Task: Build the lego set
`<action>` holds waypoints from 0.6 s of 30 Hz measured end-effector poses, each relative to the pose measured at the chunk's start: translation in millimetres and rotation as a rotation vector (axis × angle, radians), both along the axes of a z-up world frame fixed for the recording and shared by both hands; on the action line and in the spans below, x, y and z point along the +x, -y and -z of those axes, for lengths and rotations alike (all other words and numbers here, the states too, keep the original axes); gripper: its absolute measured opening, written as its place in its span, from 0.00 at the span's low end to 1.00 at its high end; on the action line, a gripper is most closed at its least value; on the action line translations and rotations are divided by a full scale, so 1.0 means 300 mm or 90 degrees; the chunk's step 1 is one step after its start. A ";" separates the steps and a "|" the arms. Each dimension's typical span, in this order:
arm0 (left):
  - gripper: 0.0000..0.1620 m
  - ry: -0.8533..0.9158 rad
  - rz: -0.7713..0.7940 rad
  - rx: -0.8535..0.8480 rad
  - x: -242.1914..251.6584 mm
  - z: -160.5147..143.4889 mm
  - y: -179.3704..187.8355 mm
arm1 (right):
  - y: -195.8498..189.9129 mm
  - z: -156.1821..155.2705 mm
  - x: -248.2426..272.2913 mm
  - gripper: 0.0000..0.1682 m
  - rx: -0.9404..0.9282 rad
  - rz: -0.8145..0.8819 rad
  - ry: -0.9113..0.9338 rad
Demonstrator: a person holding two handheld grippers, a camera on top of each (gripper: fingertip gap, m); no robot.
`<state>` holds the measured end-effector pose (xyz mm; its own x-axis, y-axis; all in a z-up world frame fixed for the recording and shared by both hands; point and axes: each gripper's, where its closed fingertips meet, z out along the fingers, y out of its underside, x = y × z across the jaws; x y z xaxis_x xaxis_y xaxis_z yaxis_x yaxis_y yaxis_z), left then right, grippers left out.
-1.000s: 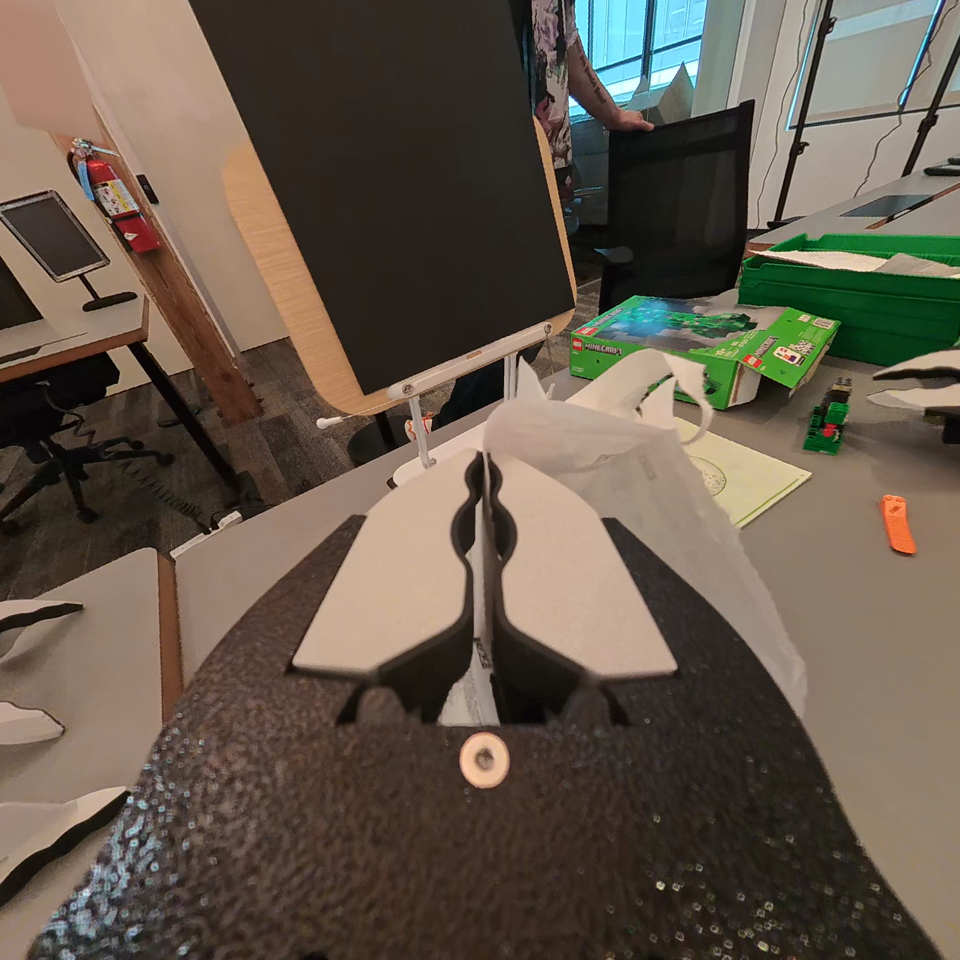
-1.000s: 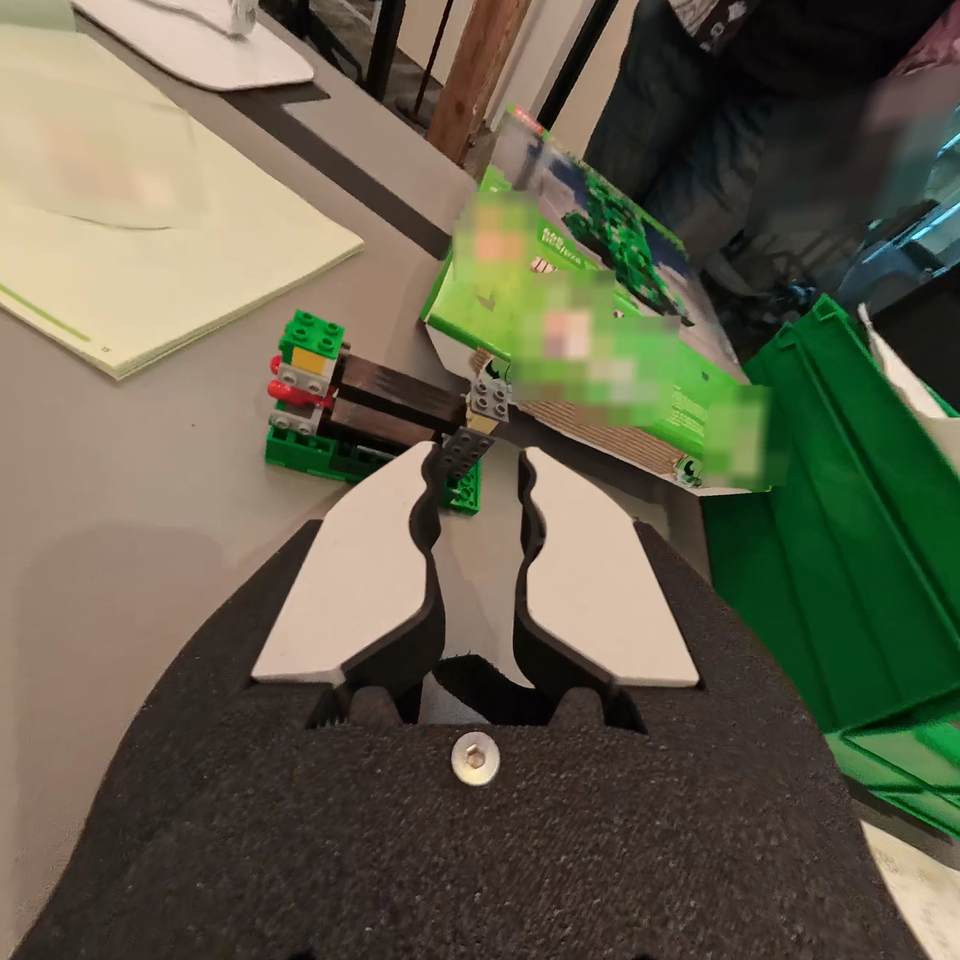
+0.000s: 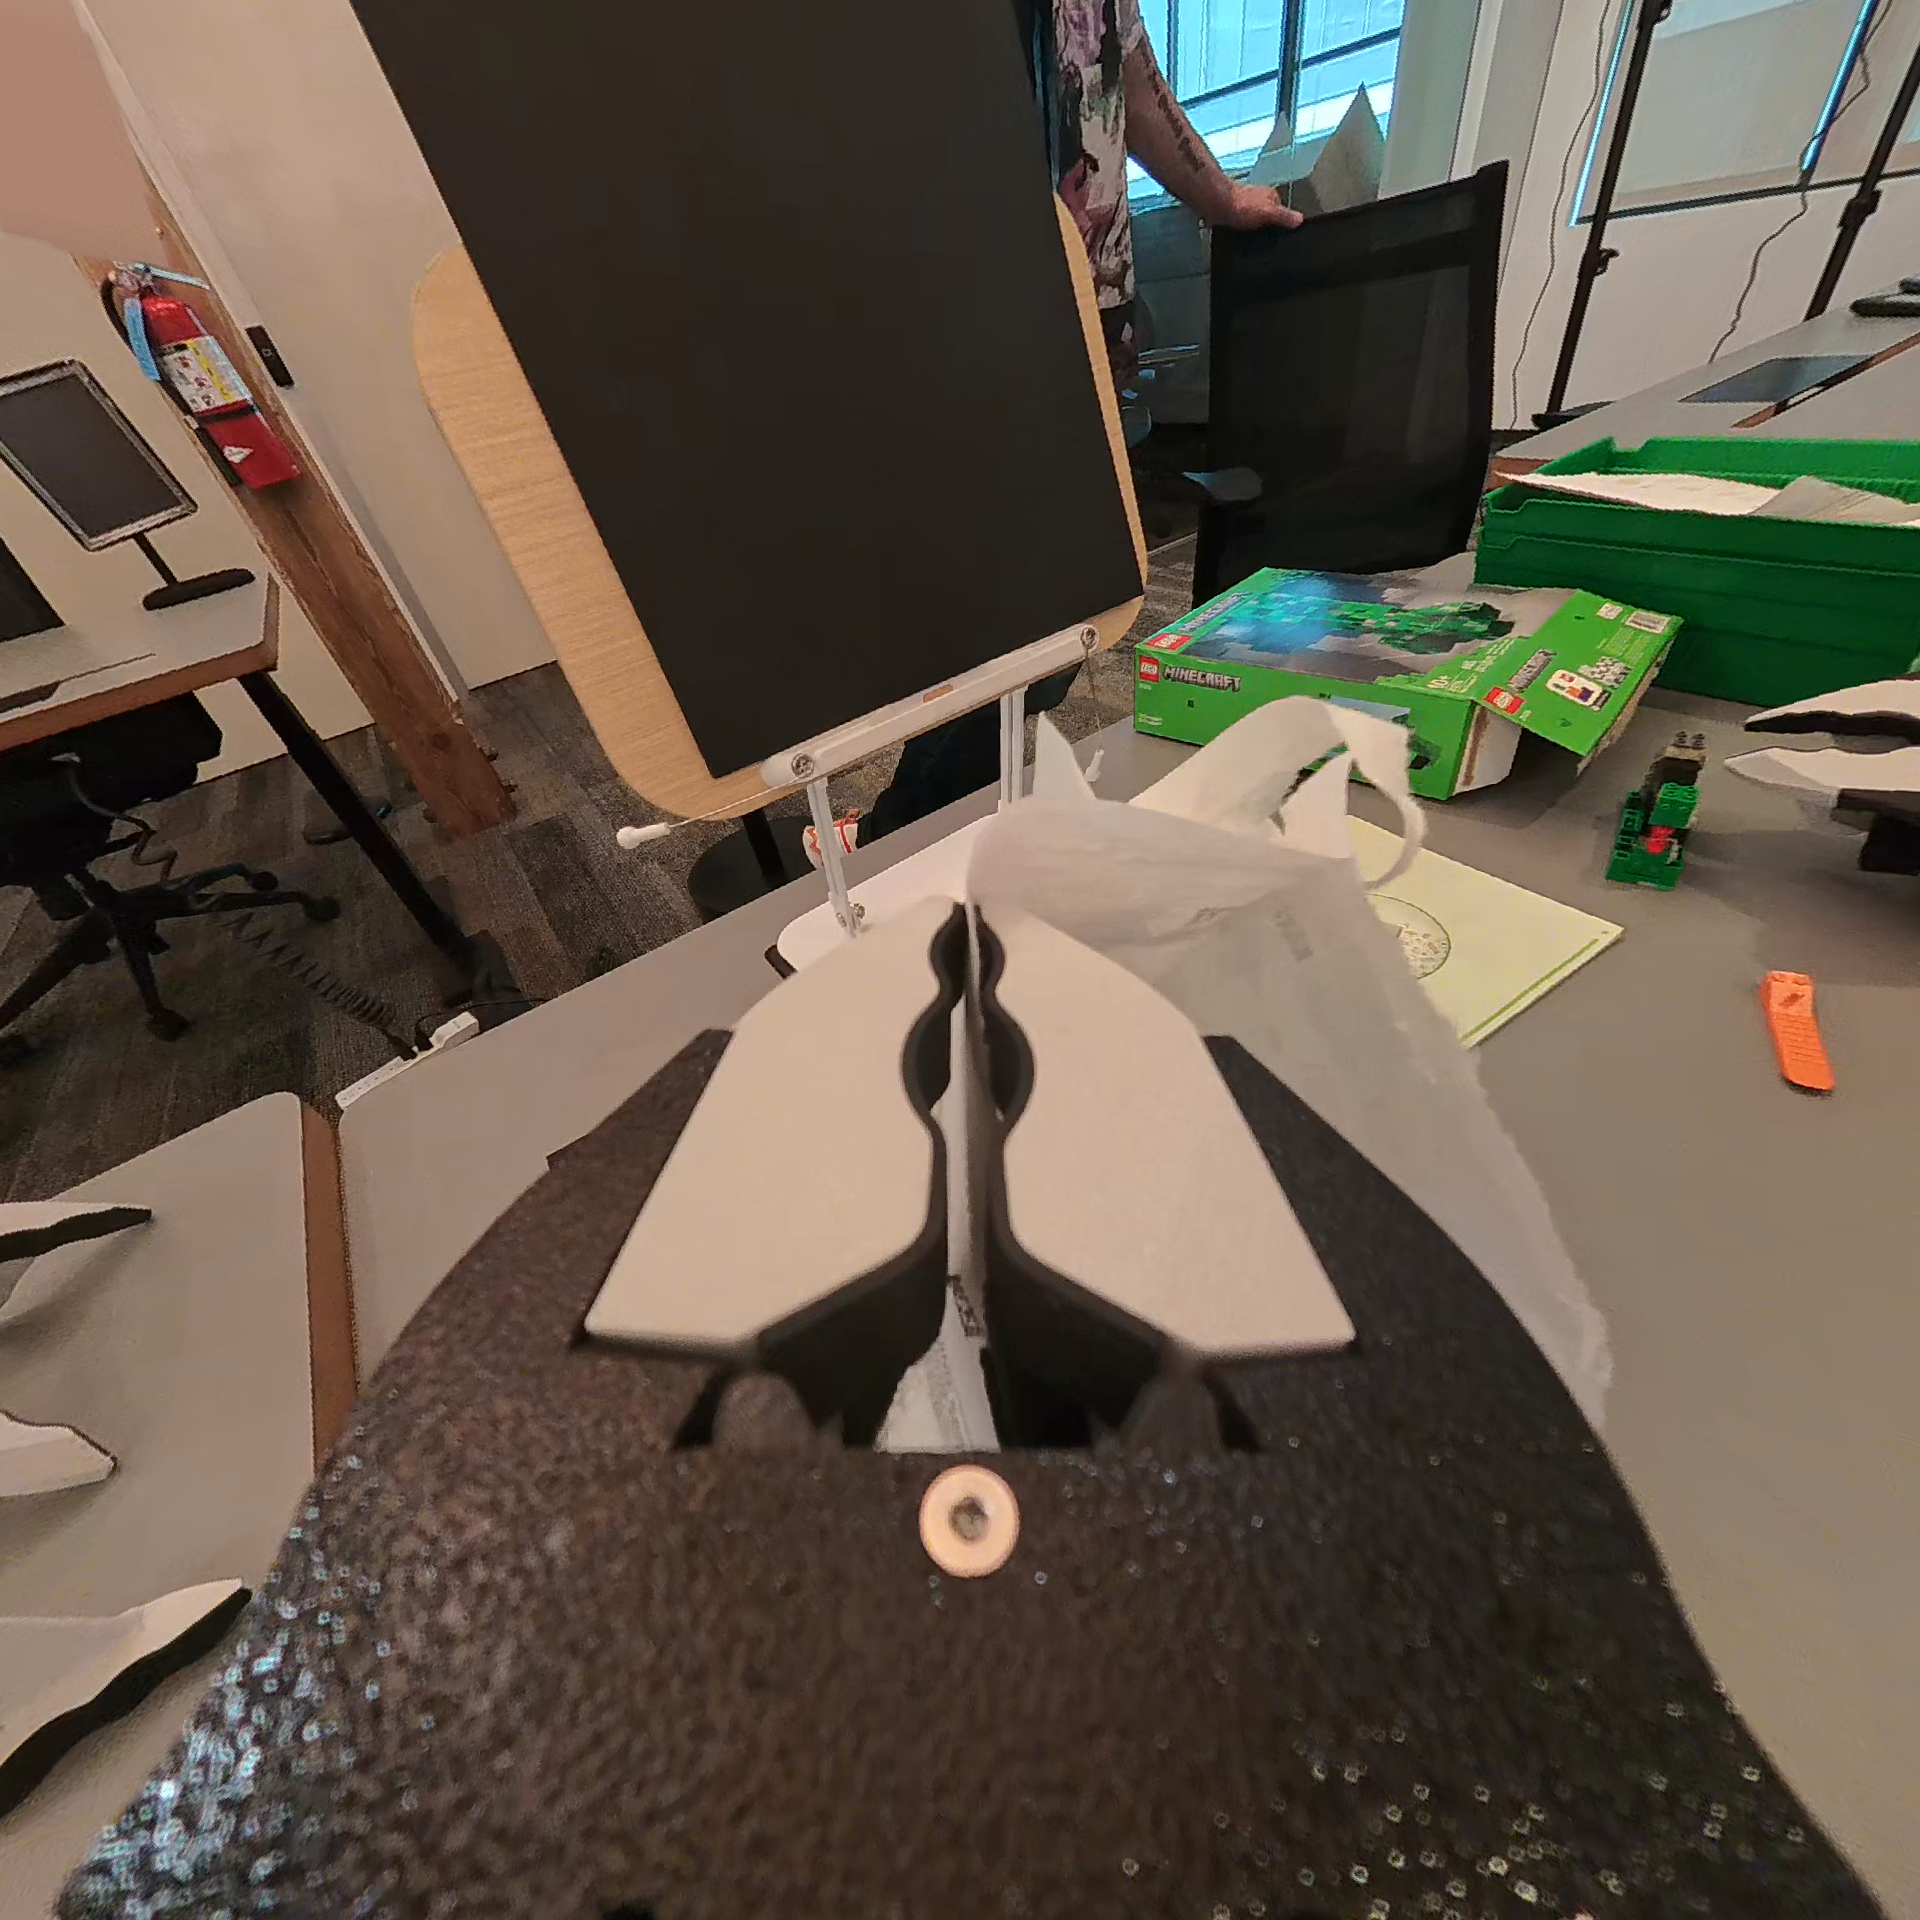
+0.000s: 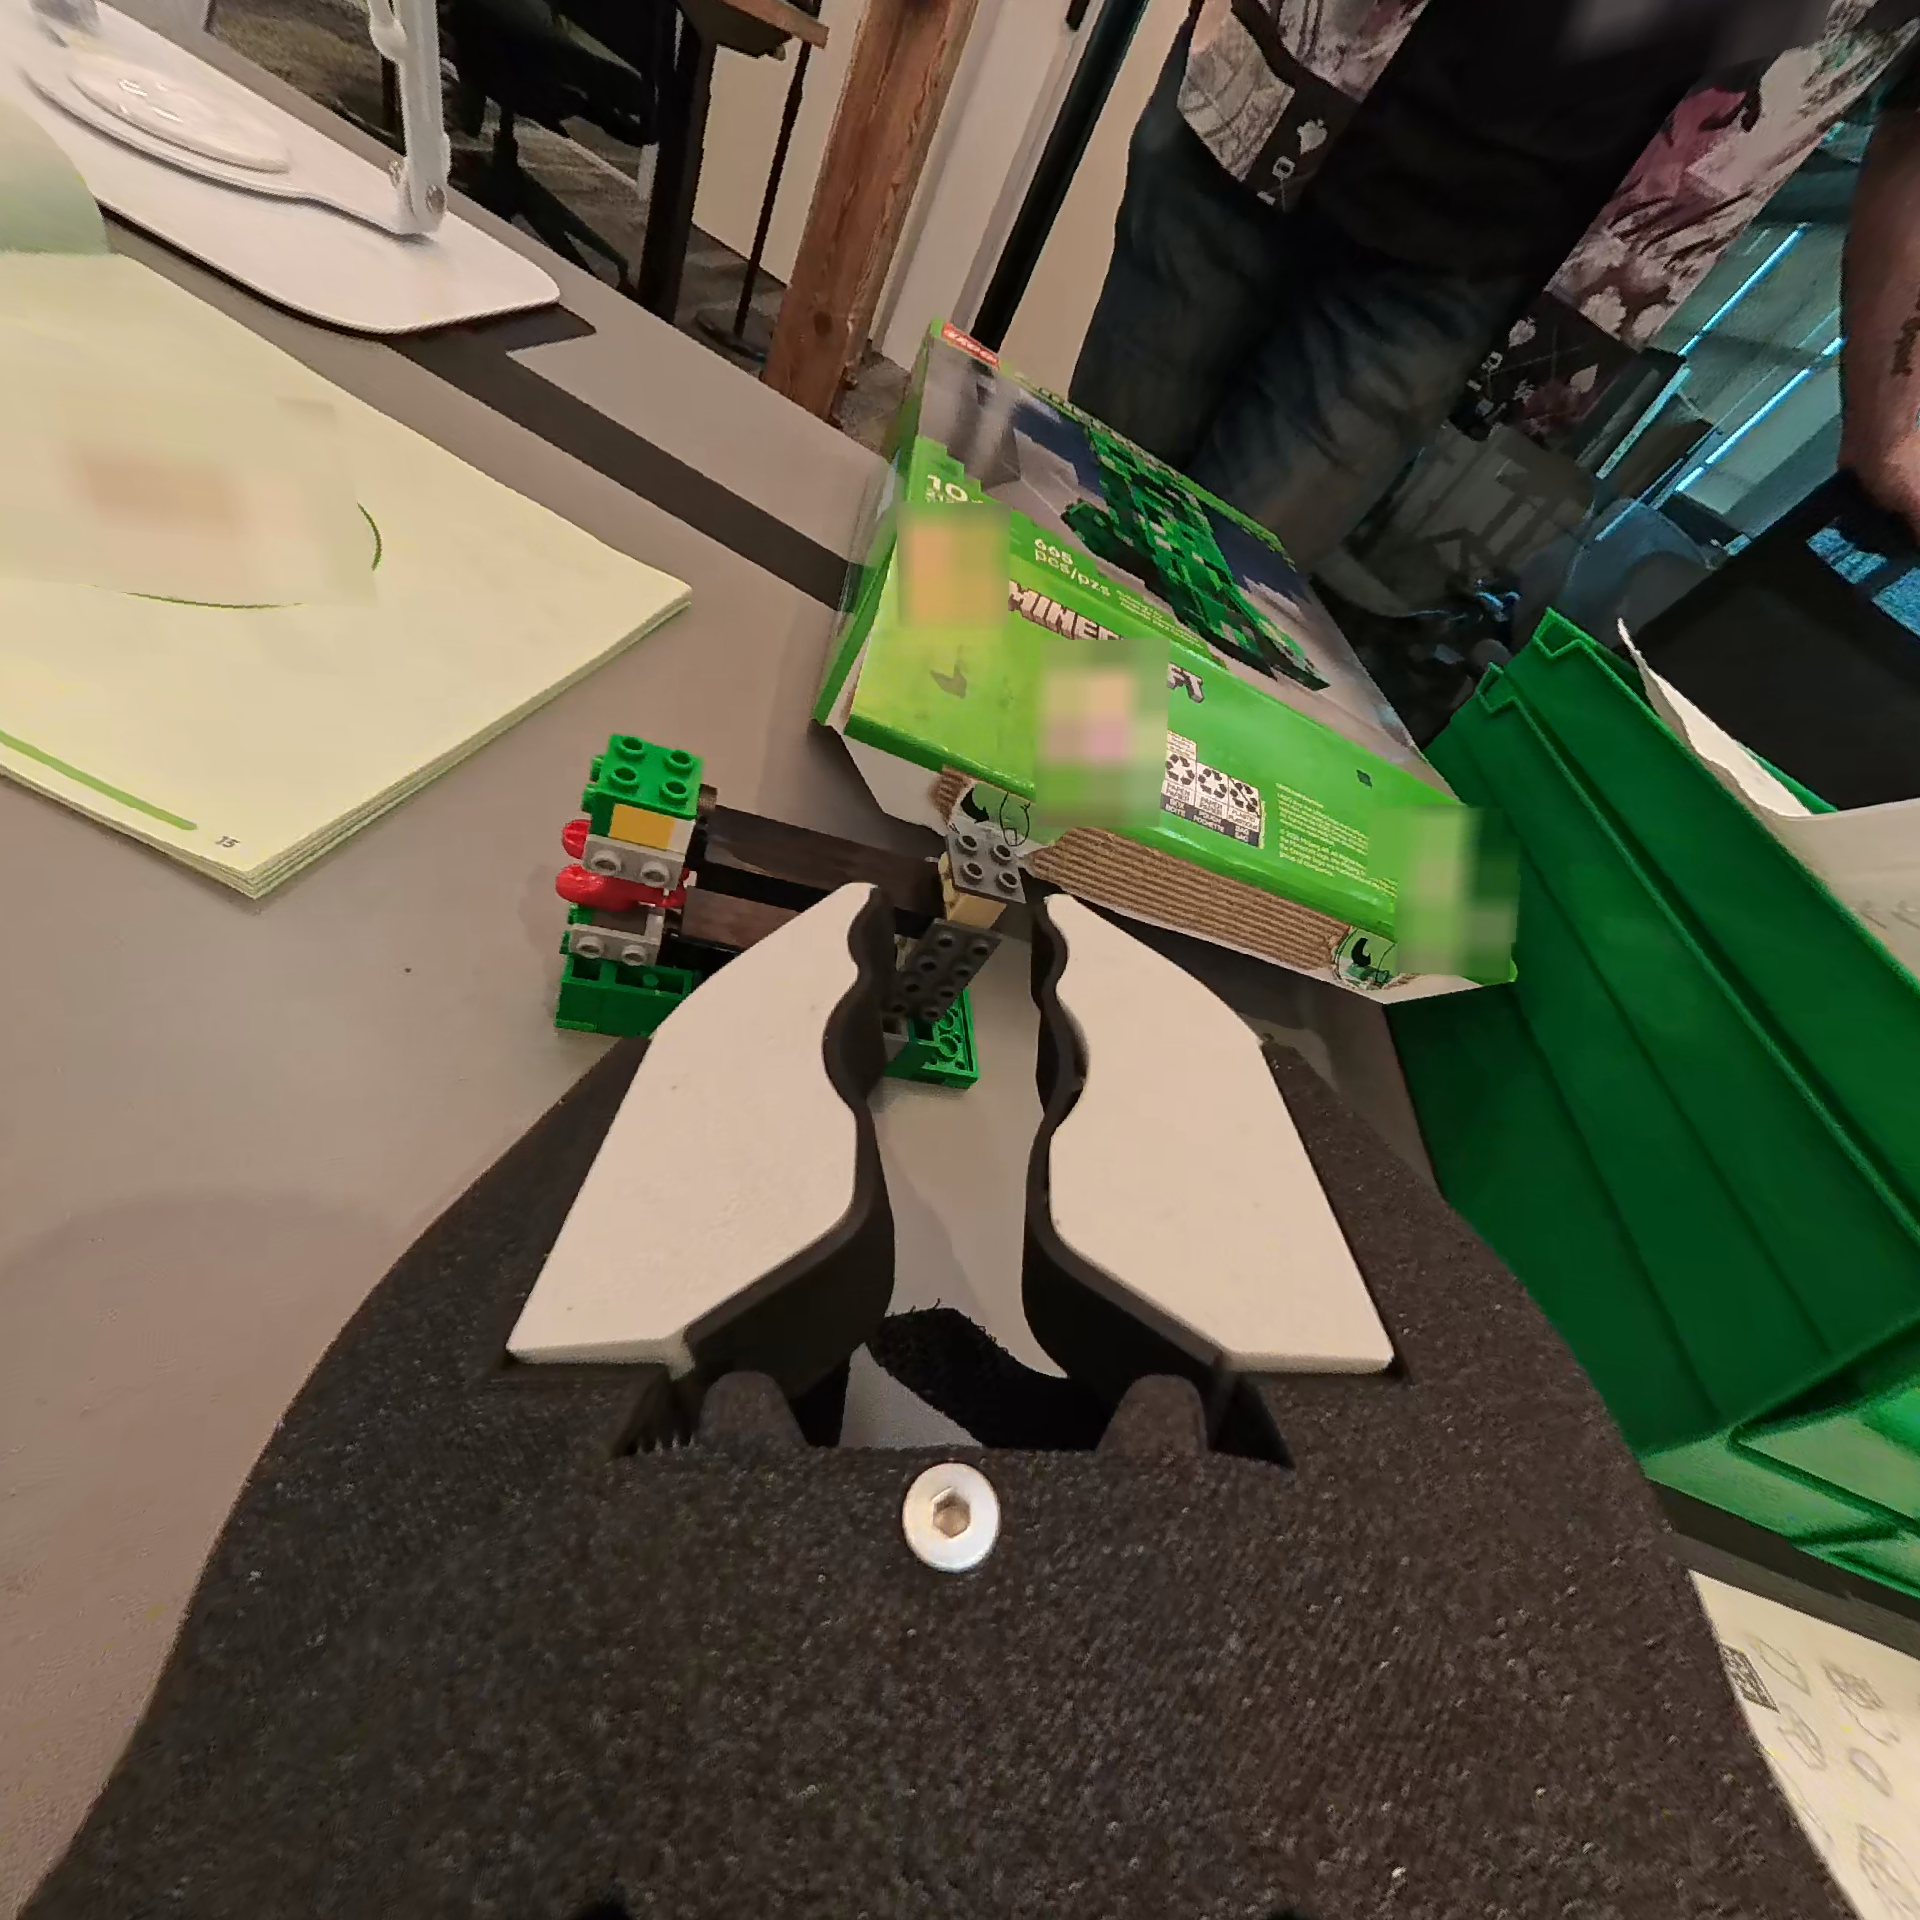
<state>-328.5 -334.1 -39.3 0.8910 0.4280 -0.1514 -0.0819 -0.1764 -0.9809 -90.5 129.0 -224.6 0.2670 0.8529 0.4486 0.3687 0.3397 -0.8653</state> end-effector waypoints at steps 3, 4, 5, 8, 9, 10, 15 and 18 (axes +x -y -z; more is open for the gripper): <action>0.00 0.001 0.001 0.000 0.000 0.000 -0.001 | -0.001 0.001 0.000 0.14 0.001 0.000 0.002; 0.00 0.001 0.001 -0.001 0.000 0.001 -0.001 | -0.001 0.001 0.000 0.14 0.002 0.000 0.001; 0.00 0.001 0.002 -0.001 0.000 0.002 -0.003 | -0.001 0.001 0.000 0.14 0.002 0.000 0.001; 0.00 0.002 0.003 -0.004 0.002 0.004 -0.006 | -0.003 0.002 0.001 0.14 0.005 0.001 0.003; 0.00 0.002 0.004 -0.004 0.002 0.004 -0.007 | -0.003 0.002 0.002 0.14 0.008 0.002 0.003; 0.00 0.002 0.004 -0.004 0.002 0.005 -0.008 | -0.005 -0.004 0.004 0.15 0.015 0.005 0.000; 0.00 0.003 0.004 -0.006 0.001 0.007 -0.010 | 0.003 -0.117 0.040 0.14 0.082 0.038 -0.095; 0.00 0.004 0.006 -0.007 0.002 0.009 -0.014 | -0.006 -0.121 0.046 0.13 0.105 0.053 -0.101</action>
